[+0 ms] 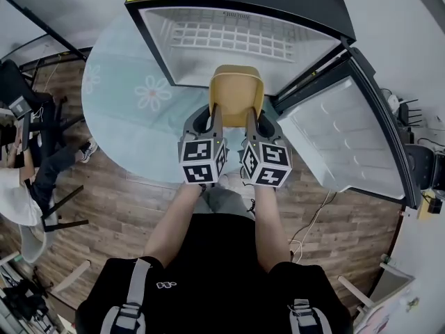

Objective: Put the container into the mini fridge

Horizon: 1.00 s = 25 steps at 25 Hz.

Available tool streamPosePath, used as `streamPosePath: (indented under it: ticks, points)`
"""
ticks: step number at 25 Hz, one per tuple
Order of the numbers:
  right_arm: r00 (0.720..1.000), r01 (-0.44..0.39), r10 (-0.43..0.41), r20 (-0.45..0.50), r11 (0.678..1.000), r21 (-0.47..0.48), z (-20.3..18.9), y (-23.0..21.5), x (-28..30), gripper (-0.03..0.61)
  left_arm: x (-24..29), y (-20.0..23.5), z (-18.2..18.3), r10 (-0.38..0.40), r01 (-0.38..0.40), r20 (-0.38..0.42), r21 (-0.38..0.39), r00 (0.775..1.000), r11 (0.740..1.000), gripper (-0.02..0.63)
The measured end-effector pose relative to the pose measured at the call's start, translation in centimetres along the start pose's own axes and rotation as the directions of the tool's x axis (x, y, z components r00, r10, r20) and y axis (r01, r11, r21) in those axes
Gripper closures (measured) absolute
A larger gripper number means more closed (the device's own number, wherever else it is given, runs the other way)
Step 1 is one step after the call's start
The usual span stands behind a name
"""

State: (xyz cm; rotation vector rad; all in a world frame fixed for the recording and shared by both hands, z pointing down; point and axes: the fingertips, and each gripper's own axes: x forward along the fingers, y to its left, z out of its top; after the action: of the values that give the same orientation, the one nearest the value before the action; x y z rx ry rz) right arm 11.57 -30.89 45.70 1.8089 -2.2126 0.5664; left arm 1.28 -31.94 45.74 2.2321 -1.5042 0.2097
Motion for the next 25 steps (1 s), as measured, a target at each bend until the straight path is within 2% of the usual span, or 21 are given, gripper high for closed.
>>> streamPosePath:
  ticks: [11,20,25]
  points:
    - [0.996,-0.008,0.011,-0.084,0.999,0.037,-2.3,-0.6,4.2,0.551,3.7,2.3,-2.1,0.012,-0.014,-0.105,-0.020,0.994,1.000,0.589]
    - [0.984,0.011,0.001,-0.176,0.998,0.065,-4.4,-1.4,6.8,0.549,6.4,3.5,-4.1,0.016,-0.021,-0.213,-0.023,0.977,0.999,0.589]
    - [0.978,0.015,0.001,-0.208,0.997,0.075,-4.8,-2.0,8.5,0.551,8.1,4.1,-4.5,0.019,-0.025,-0.243,-0.018,0.970,1.000,0.589]
